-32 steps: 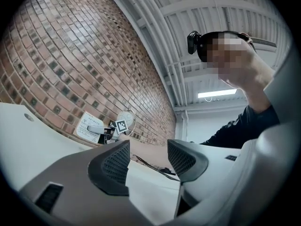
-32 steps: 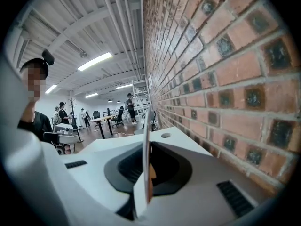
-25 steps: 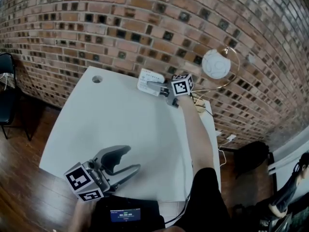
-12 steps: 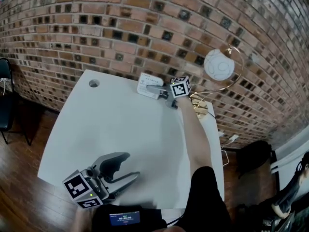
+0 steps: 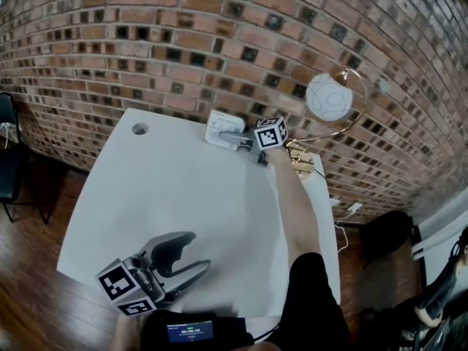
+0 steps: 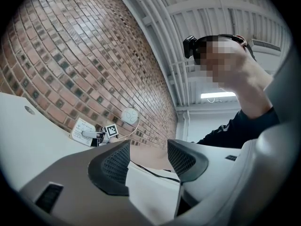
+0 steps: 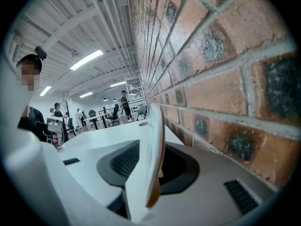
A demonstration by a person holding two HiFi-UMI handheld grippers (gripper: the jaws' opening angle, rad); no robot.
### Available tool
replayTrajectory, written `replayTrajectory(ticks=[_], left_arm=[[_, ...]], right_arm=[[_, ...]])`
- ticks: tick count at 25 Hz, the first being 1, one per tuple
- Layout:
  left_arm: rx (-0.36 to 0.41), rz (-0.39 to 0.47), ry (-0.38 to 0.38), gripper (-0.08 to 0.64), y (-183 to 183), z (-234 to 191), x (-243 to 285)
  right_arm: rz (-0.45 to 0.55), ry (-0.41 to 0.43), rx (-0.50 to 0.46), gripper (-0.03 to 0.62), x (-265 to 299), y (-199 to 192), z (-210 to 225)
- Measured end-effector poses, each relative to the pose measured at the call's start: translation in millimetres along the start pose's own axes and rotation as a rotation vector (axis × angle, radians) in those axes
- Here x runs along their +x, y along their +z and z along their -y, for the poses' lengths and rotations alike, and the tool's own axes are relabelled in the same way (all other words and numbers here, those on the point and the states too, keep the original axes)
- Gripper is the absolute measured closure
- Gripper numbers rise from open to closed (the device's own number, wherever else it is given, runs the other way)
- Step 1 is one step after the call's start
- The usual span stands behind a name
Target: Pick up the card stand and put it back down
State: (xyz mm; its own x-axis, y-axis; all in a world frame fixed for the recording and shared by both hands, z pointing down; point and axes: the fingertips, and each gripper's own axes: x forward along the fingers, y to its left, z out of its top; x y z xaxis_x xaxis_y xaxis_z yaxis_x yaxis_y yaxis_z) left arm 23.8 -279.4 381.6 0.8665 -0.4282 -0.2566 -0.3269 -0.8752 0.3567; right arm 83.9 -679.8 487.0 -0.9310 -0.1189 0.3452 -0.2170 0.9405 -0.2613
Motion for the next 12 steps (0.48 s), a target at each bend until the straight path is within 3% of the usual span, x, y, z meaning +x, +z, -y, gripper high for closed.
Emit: replayTrajectory(ticks=[2,12], left_arm=[[-0.001,0.000,-0.003,0.308,-1,1,0],[-0.007,0.009,-0.032,0.308,0,7,4]], right_arm=[[-0.003,-0.021,-0.004,0.411,-1,2,-5],[0.122,-0.176,0.011,0.400,-46,30,-9]])
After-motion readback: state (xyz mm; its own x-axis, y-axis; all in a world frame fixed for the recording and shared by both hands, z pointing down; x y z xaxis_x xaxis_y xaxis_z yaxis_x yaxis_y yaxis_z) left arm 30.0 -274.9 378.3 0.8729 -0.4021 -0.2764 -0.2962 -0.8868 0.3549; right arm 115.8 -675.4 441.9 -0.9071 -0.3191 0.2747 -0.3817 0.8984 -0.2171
